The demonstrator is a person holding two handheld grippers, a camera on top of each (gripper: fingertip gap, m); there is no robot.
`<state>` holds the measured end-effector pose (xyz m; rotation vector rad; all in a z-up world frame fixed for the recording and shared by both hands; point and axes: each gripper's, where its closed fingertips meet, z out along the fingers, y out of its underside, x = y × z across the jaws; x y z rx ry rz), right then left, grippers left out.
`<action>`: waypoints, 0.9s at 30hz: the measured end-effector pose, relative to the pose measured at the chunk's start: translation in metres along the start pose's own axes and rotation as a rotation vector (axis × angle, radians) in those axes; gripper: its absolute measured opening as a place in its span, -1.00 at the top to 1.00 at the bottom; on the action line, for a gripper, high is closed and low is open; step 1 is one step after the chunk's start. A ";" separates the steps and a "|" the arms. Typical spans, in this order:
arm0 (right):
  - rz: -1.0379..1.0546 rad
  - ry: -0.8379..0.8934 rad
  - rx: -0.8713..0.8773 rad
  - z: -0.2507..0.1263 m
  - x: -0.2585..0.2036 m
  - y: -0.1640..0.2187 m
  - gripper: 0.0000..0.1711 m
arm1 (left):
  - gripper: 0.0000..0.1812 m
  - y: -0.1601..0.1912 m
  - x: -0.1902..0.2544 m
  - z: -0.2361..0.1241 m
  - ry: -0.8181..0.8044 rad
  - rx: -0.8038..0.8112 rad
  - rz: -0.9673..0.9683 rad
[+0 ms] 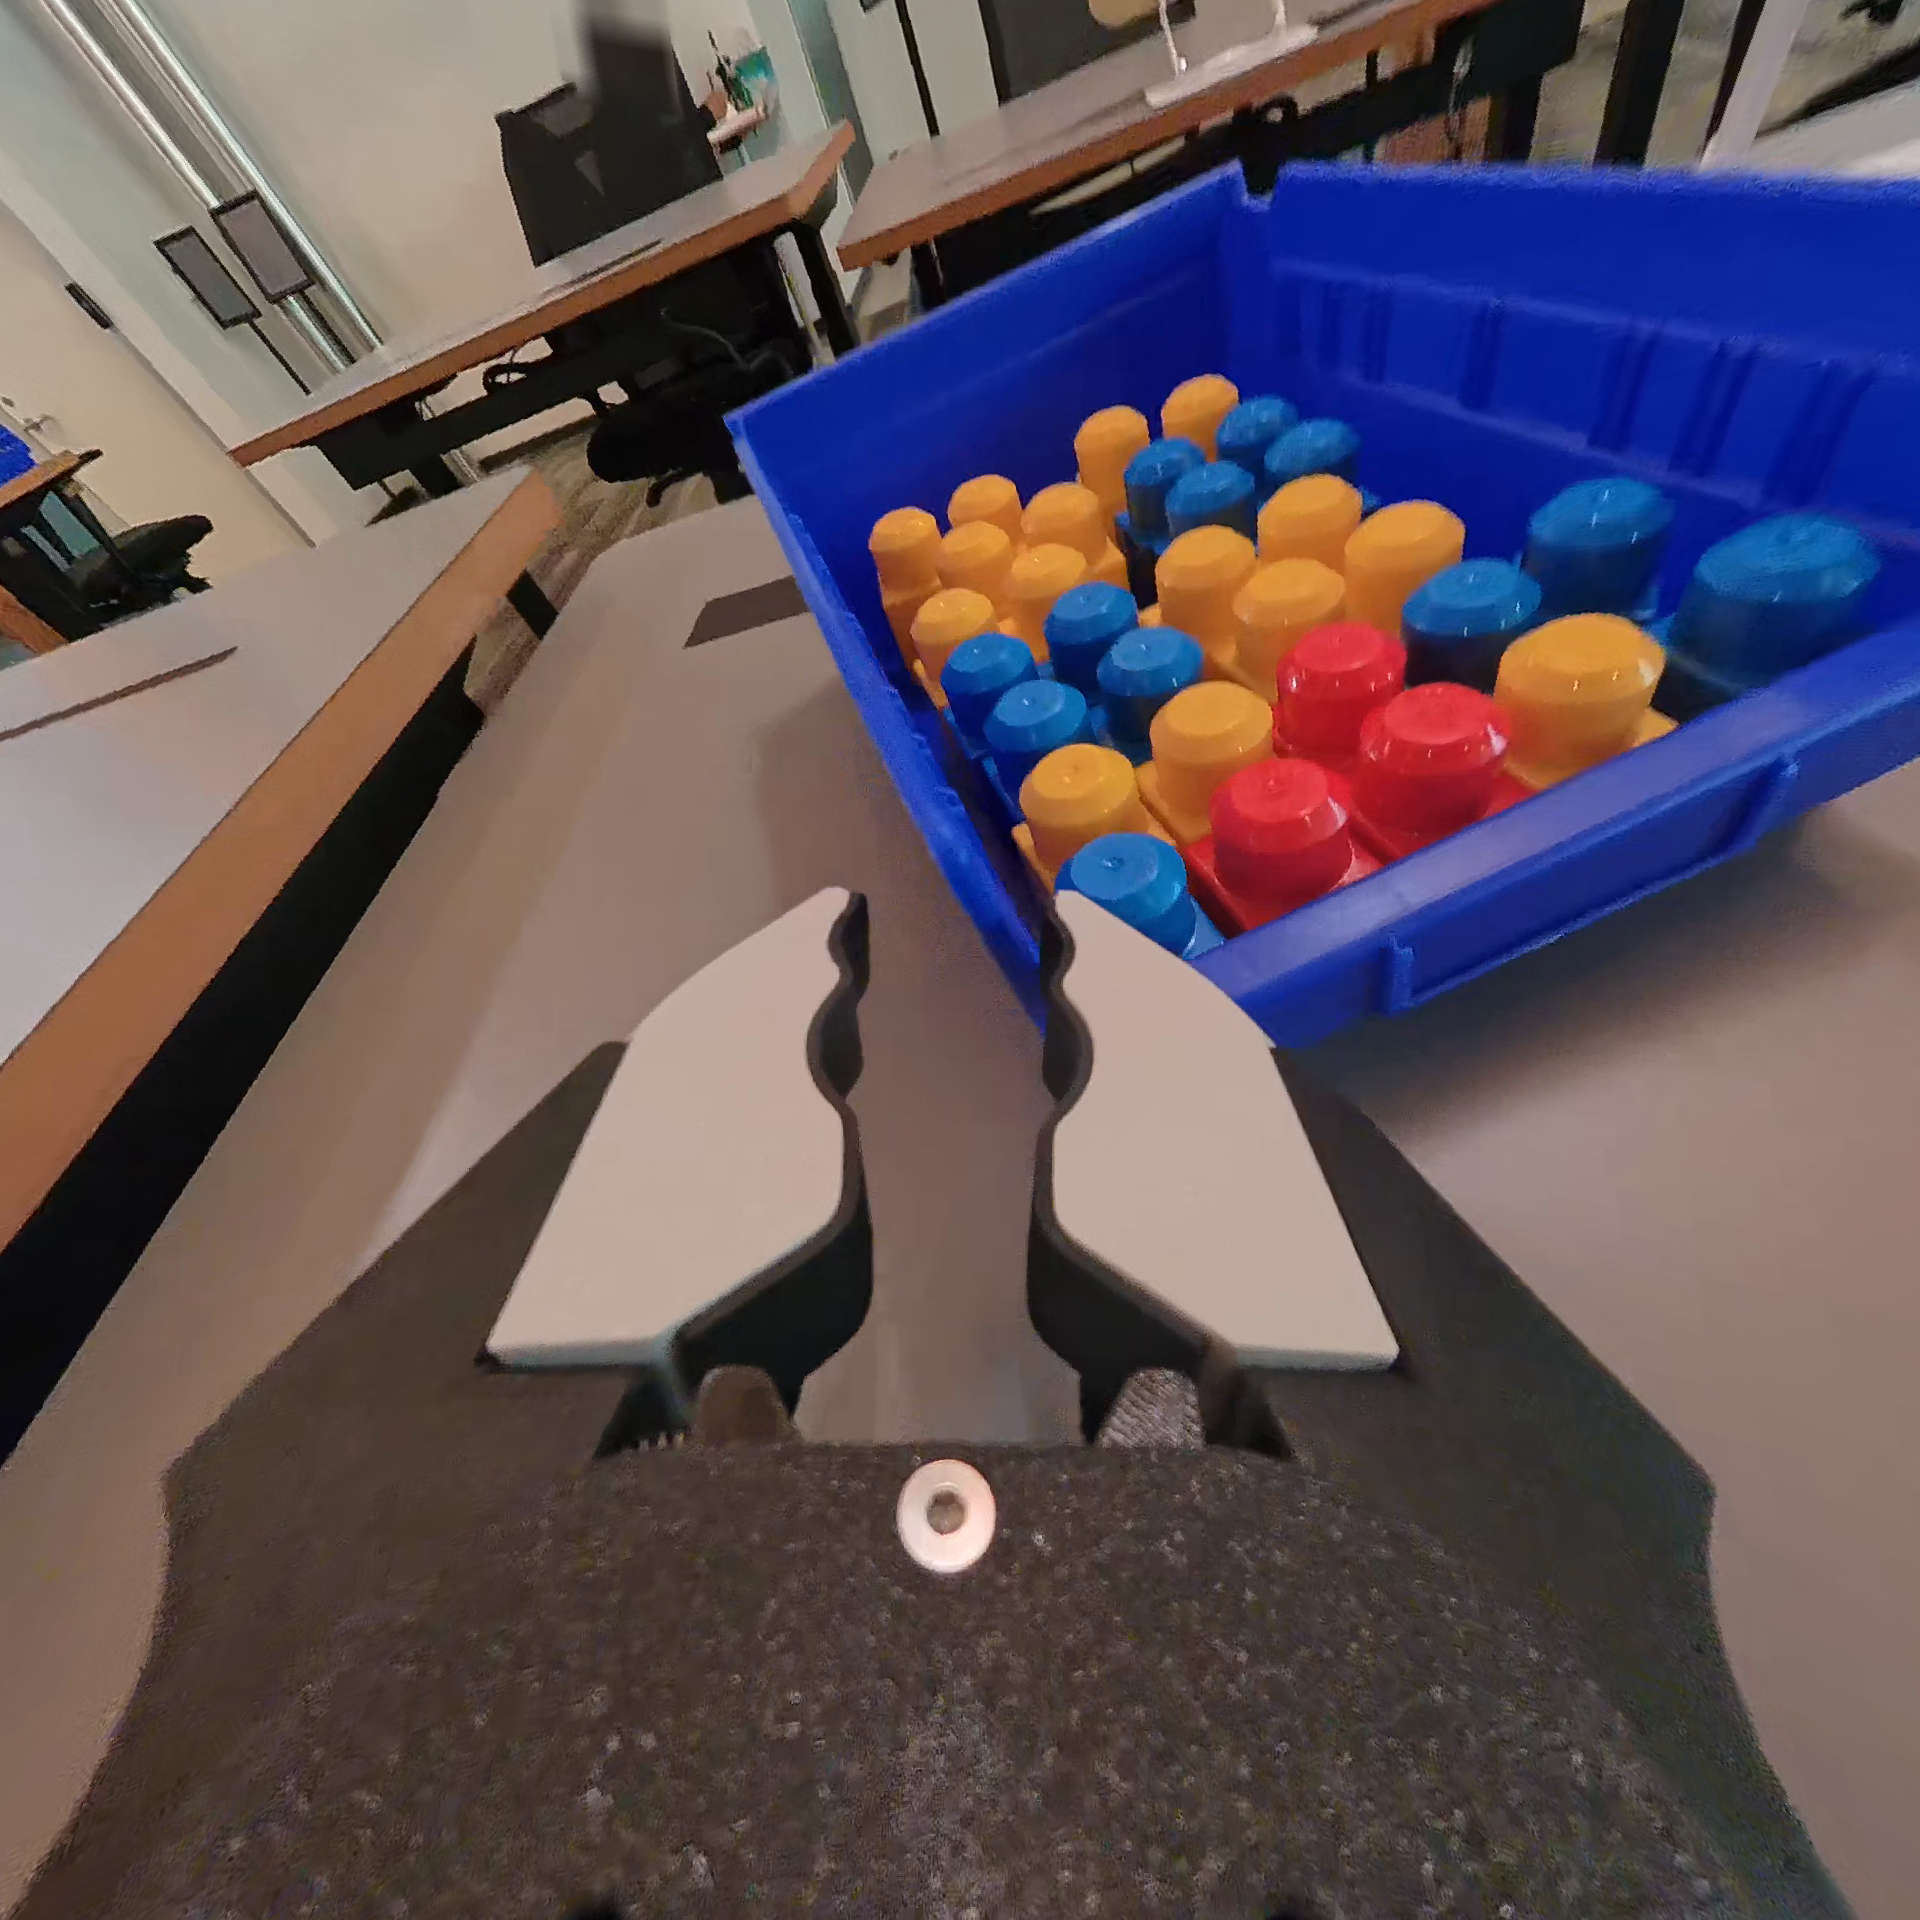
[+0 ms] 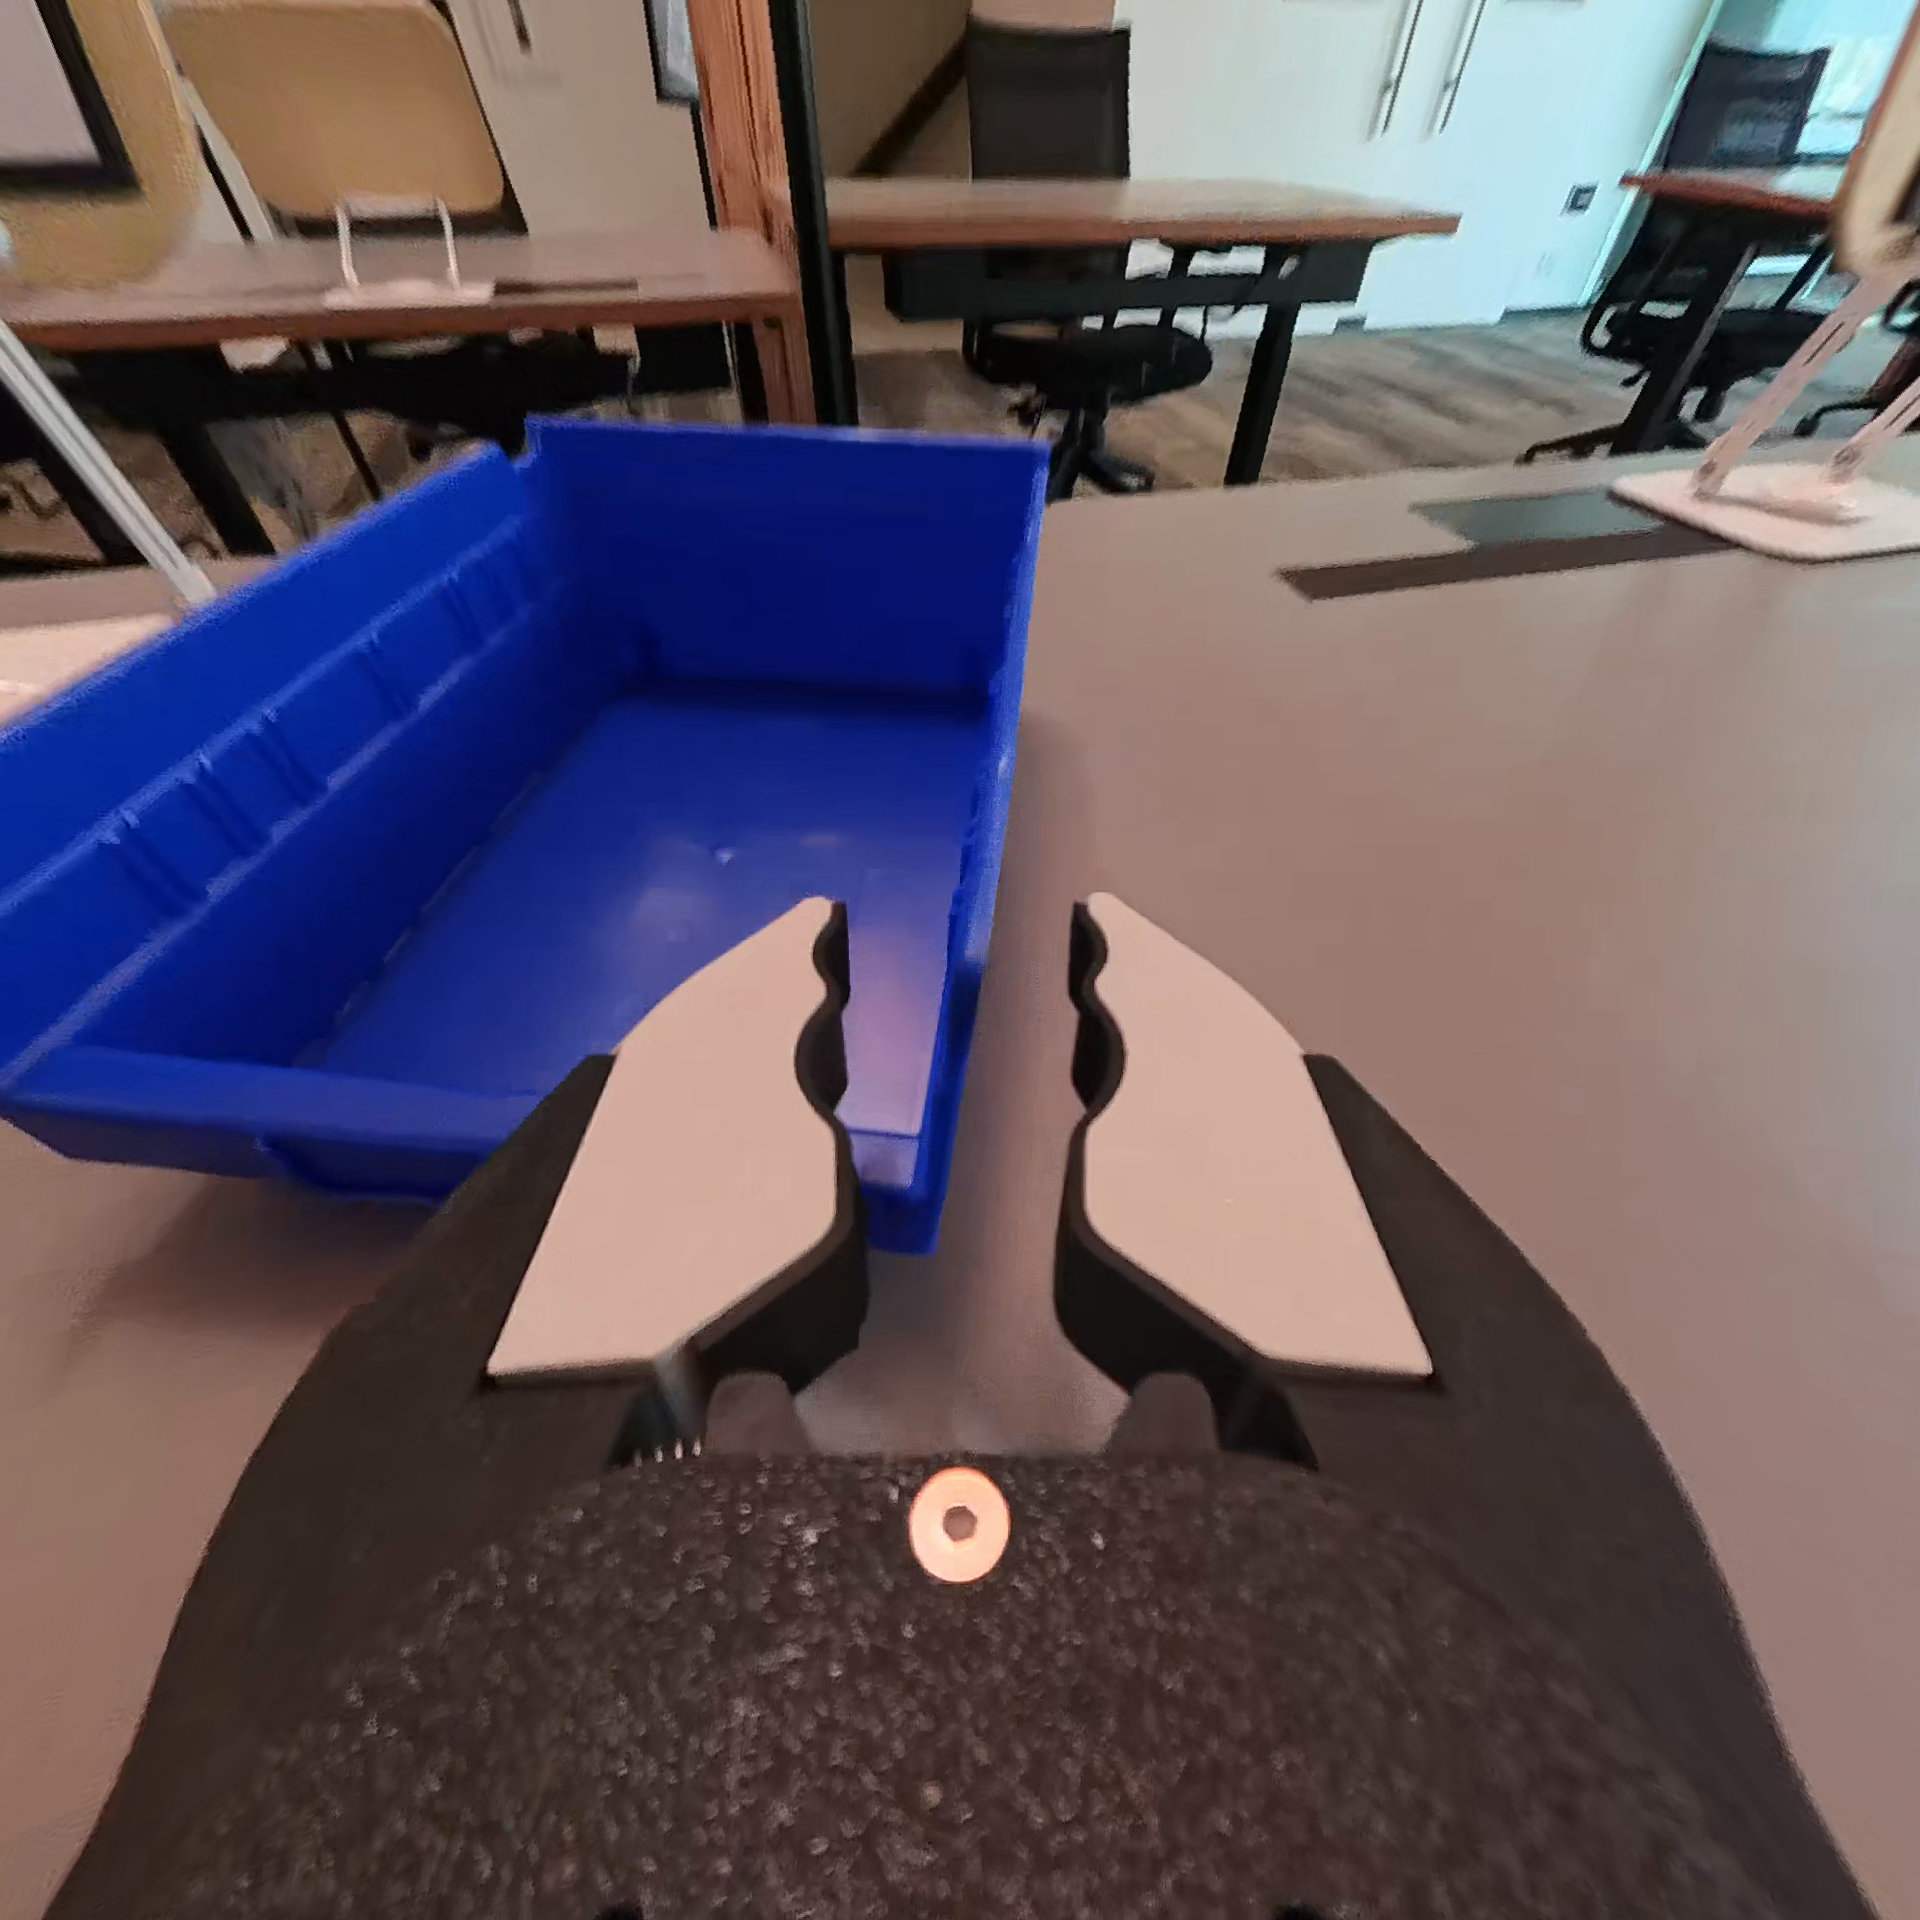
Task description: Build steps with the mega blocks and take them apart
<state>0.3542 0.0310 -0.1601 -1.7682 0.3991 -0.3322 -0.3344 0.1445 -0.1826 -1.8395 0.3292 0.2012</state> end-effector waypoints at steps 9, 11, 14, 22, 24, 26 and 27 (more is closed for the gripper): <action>-0.020 -0.172 0.199 -0.021 -0.062 -0.087 0.50 | 0.69 -0.060 -0.019 -0.023 -0.024 0.150 -0.077; -0.037 -0.257 0.224 -0.020 -0.094 -0.108 0.52 | 0.70 -0.084 -0.015 -0.026 -0.006 0.192 -0.083; -0.073 -0.403 0.251 -0.018 -0.149 -0.130 0.54 | 0.72 -0.120 -0.002 -0.024 0.047 0.245 -0.098; -0.160 -0.856 0.223 -0.010 -0.289 -0.095 0.59 | 0.71 -0.144 0.092 0.026 0.376 0.173 -0.041; -0.144 -0.919 0.200 -0.009 -0.304 -0.072 0.60 | 0.72 -0.132 0.113 0.040 0.424 0.136 0.018; -0.153 -0.959 0.192 -0.010 -0.310 -0.054 0.65 | 0.71 -0.113 0.133 0.051 0.484 0.075 0.088; -0.185 -0.964 0.185 -0.010 -0.311 -0.048 0.67 | 0.71 -0.103 0.139 0.053 0.508 0.047 0.123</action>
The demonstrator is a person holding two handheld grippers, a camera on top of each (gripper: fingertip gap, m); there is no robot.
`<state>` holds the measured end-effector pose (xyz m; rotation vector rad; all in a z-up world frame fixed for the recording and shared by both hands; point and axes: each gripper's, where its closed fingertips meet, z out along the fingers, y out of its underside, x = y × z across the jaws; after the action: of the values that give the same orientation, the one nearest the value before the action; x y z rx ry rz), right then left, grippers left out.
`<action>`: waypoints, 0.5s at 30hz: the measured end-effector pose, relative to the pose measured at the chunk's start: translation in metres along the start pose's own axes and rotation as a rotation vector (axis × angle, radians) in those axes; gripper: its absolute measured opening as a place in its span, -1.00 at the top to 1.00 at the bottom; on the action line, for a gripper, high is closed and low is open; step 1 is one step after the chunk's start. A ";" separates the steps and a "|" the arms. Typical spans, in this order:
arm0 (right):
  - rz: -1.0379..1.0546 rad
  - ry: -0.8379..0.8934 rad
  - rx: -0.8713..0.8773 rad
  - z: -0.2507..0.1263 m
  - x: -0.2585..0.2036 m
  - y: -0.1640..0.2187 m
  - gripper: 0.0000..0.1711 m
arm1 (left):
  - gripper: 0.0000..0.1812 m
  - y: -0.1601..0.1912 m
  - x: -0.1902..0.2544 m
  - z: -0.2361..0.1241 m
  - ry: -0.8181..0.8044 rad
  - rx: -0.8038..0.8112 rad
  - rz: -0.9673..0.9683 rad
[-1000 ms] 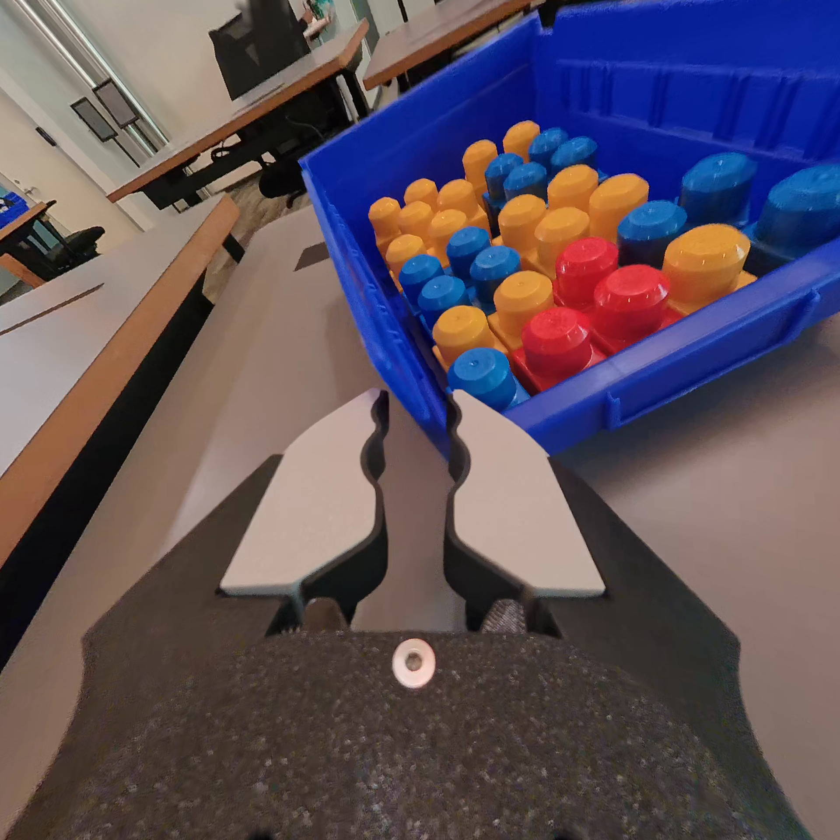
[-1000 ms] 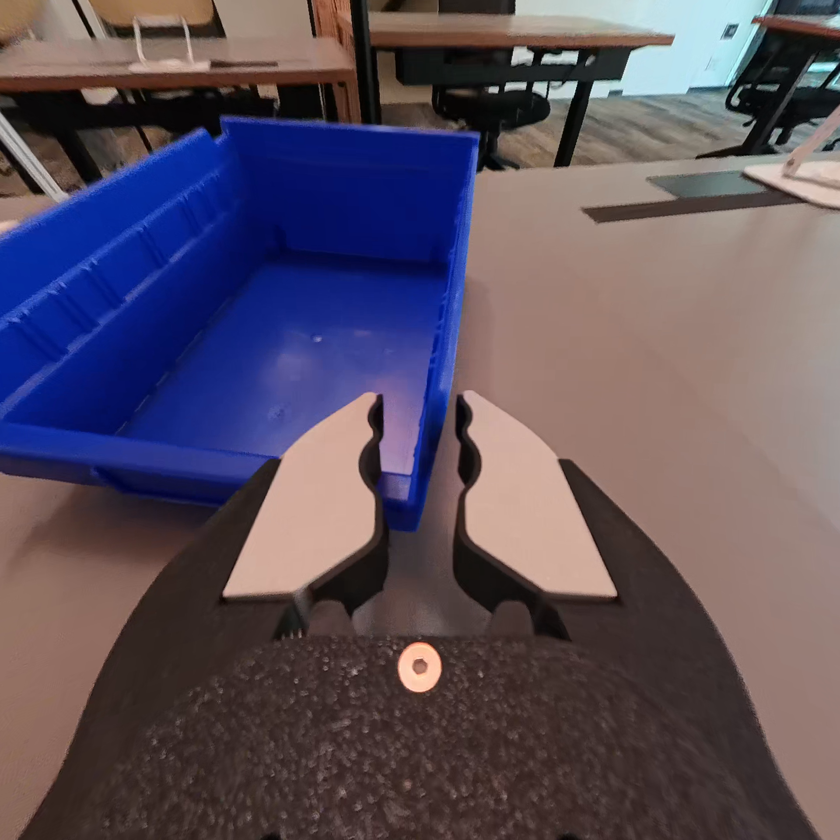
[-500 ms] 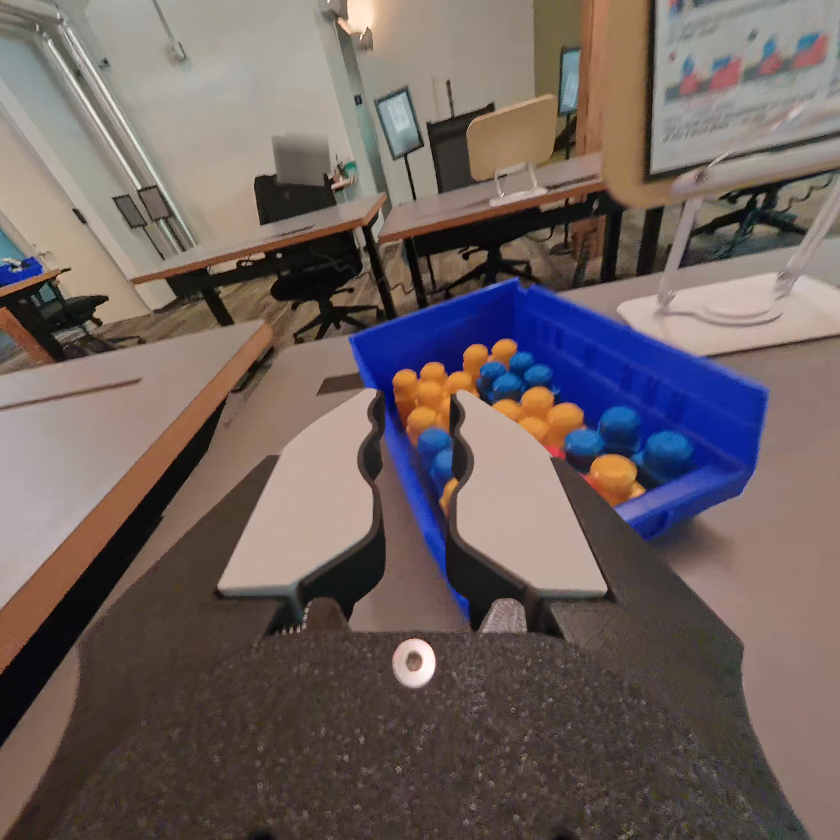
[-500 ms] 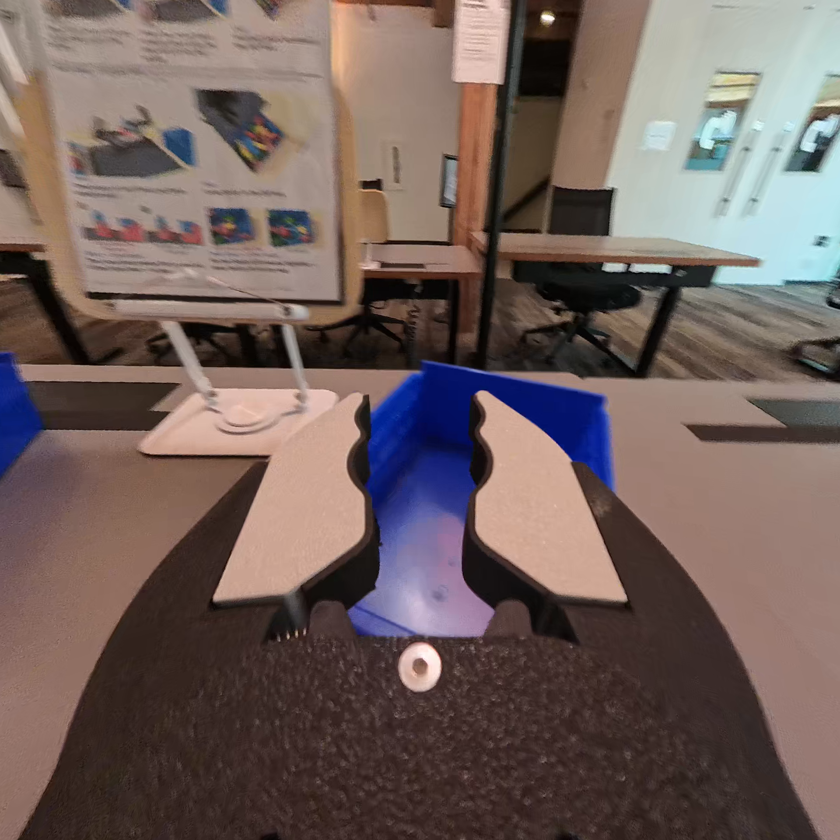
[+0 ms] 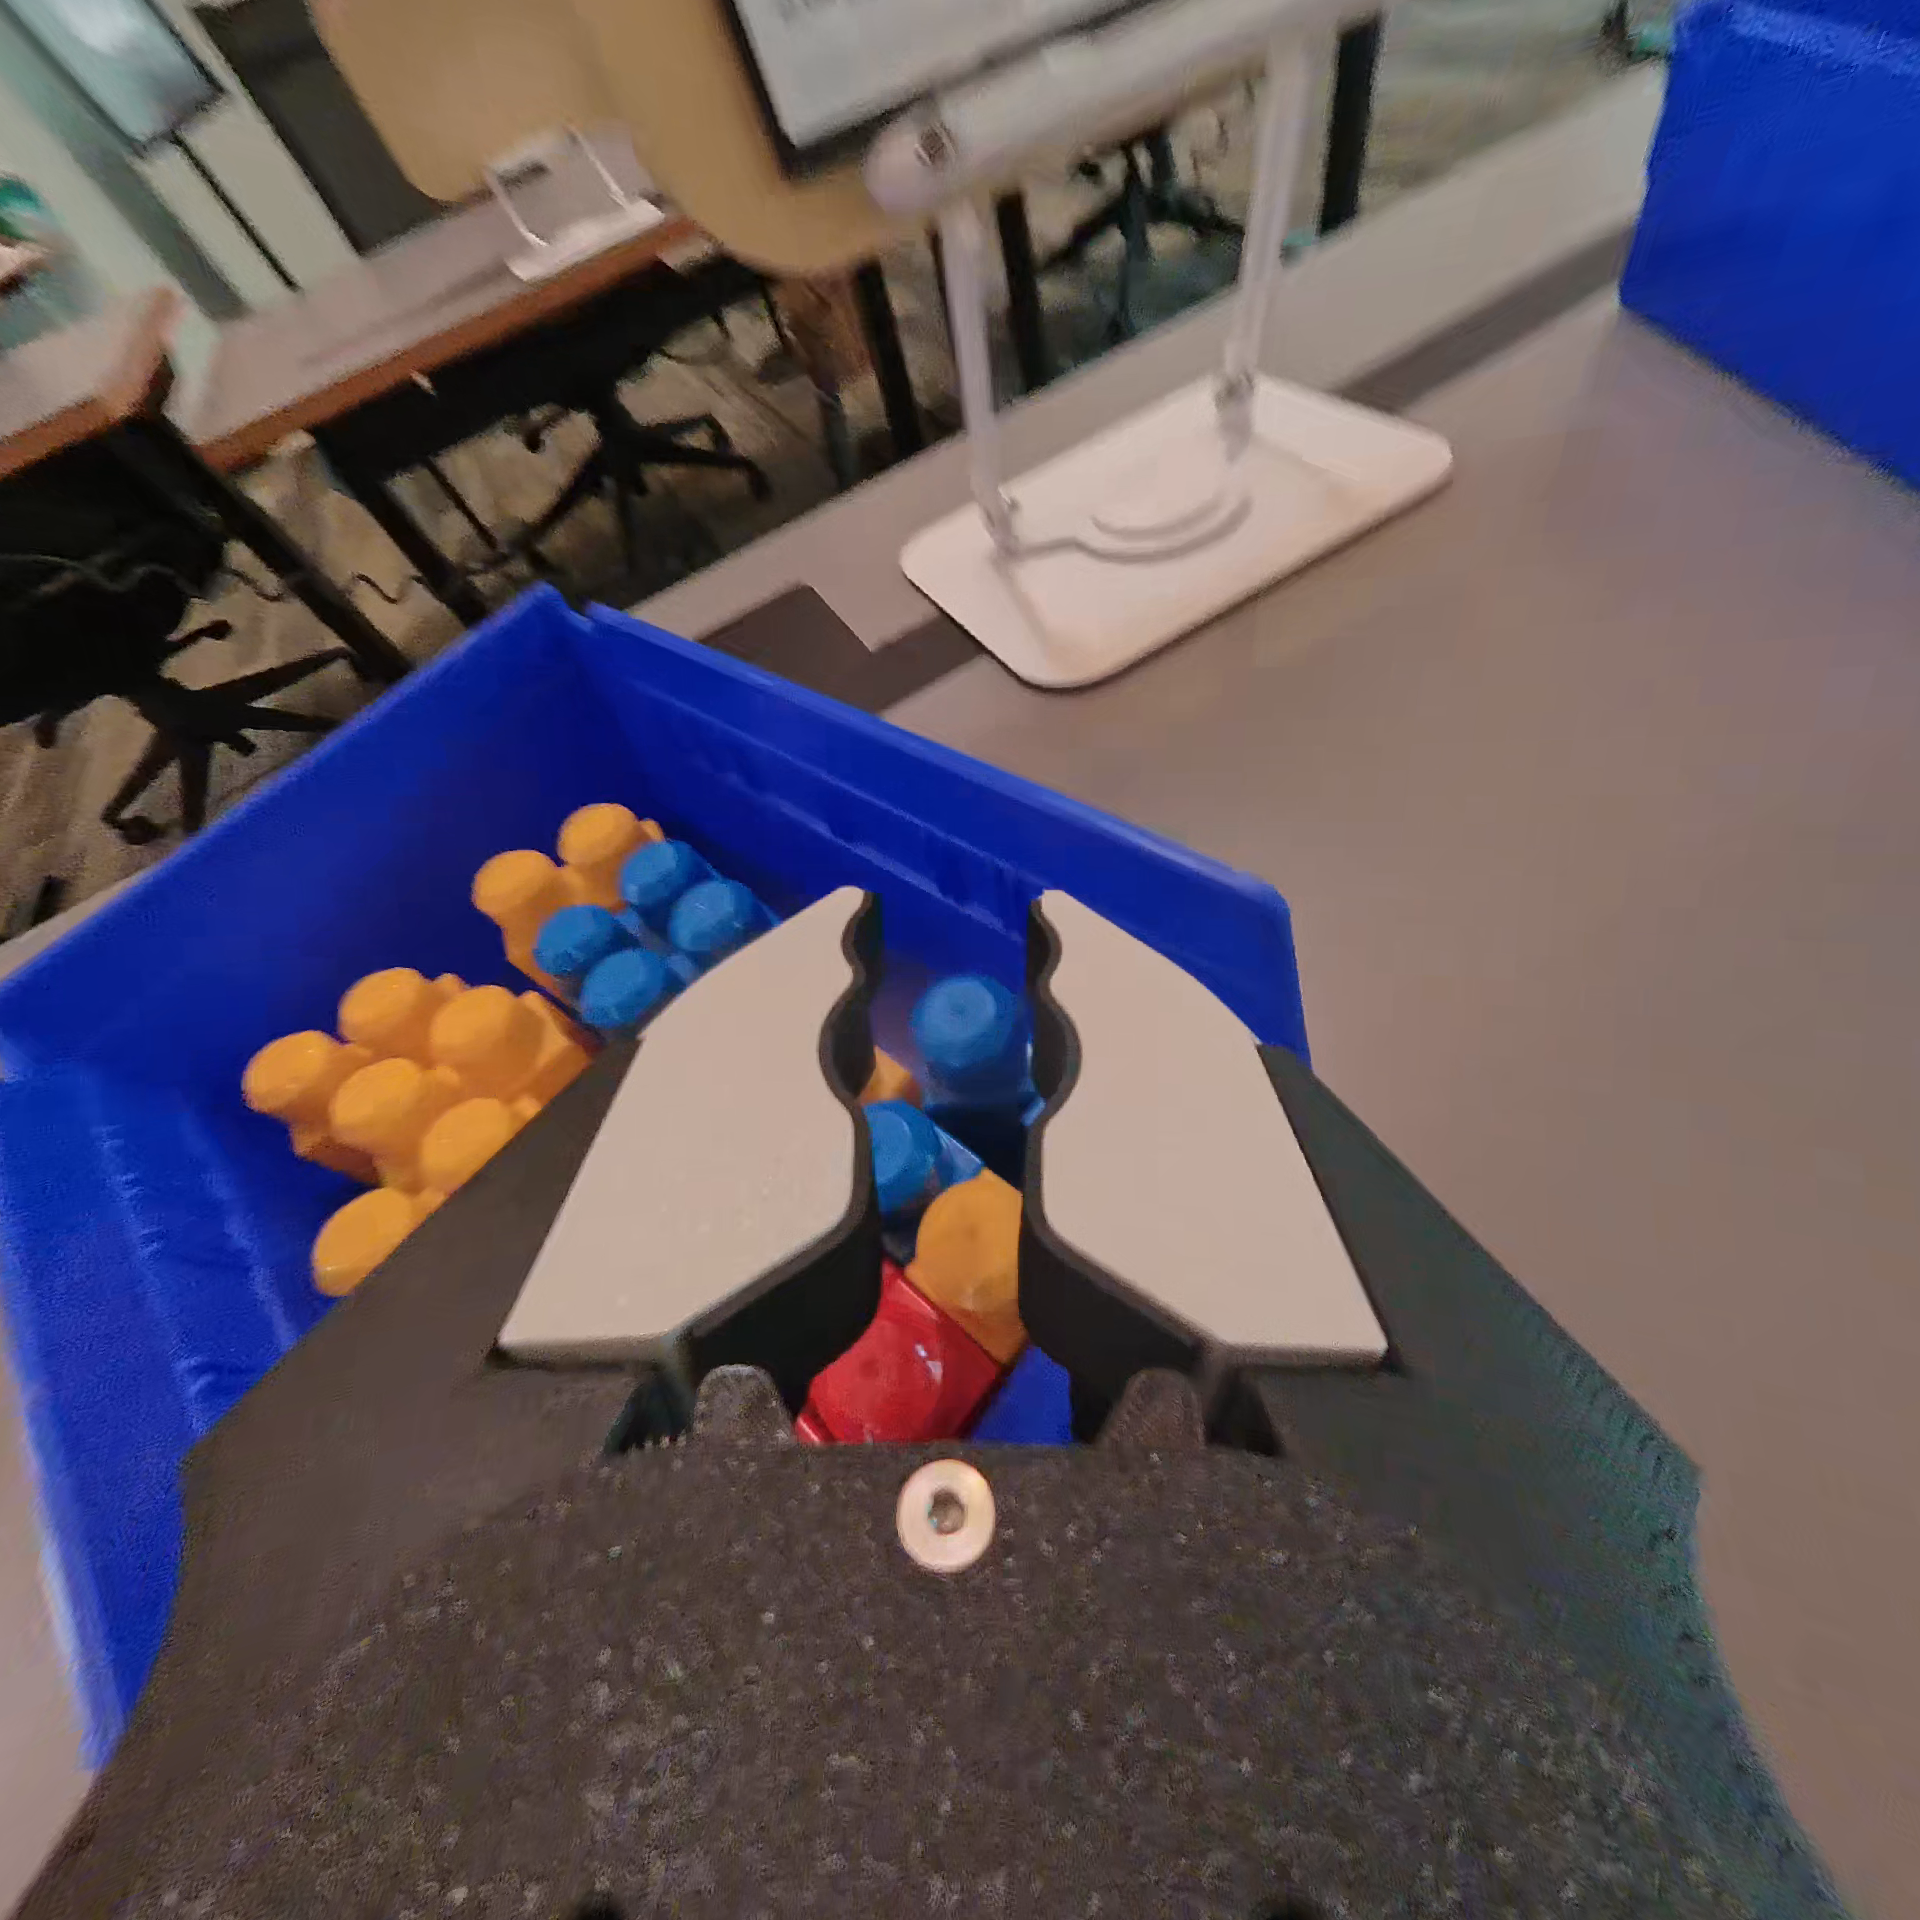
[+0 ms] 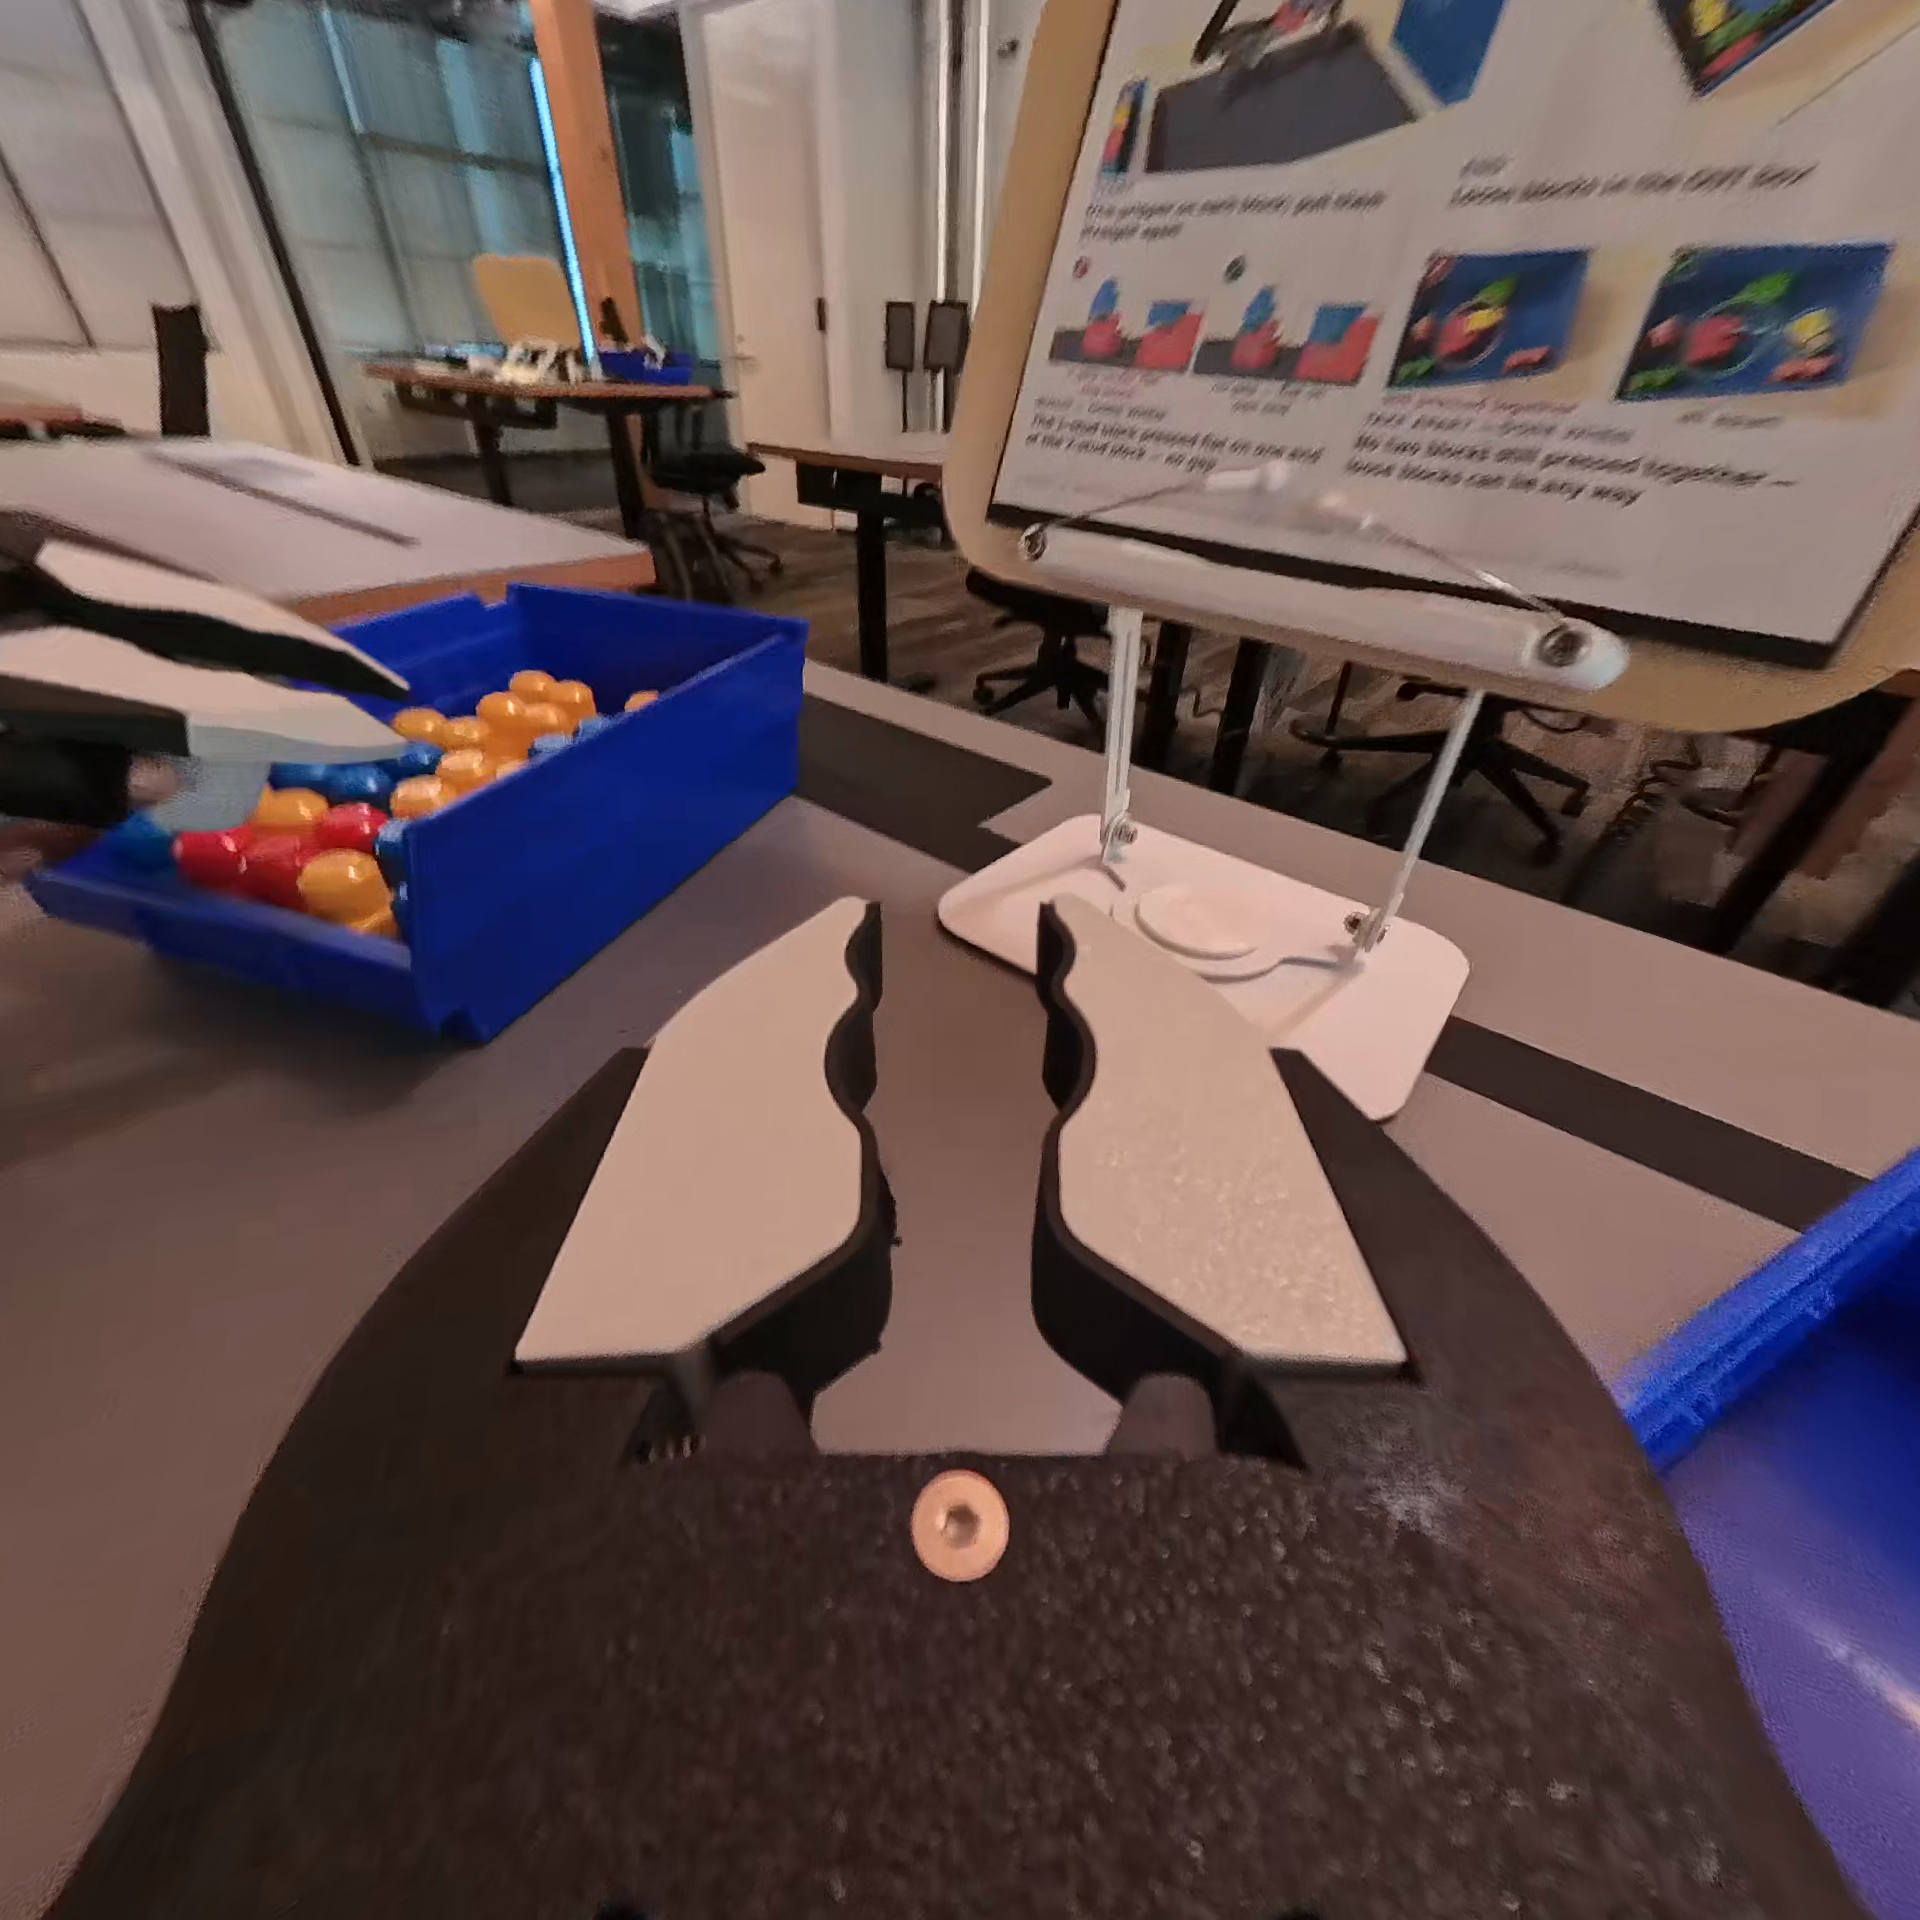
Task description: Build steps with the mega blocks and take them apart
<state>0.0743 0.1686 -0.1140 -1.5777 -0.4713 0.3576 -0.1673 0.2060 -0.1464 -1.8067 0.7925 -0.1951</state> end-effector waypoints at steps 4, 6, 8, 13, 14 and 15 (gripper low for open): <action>0.006 -0.022 0.000 0.000 0.001 0.003 0.75 | 0.67 0.031 0.022 0.006 0.140 -0.142 0.100; 0.029 -0.042 -0.016 0.002 -0.001 0.007 0.76 | 0.64 0.040 0.025 0.007 0.174 -0.194 0.105; 0.013 -0.051 -0.034 0.003 -0.005 0.012 0.78 | 0.63 0.046 0.030 0.008 0.206 -0.236 0.106; -0.008 -0.082 -0.069 0.005 -0.013 0.021 0.83 | 0.71 0.053 0.033 0.013 0.227 -0.323 0.168; -0.010 -0.087 -0.075 0.006 -0.014 0.022 0.83 | 0.71 0.054 0.033 0.014 0.231 -0.340 0.189; -0.010 -0.090 -0.079 0.006 -0.015 0.023 0.83 | 0.70 0.054 0.033 0.015 0.240 -0.353 0.204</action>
<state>0.0602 0.1653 -0.1385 -1.6404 -0.5689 0.4074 -0.1567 0.1885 -0.2081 -2.0381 1.2374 -0.1463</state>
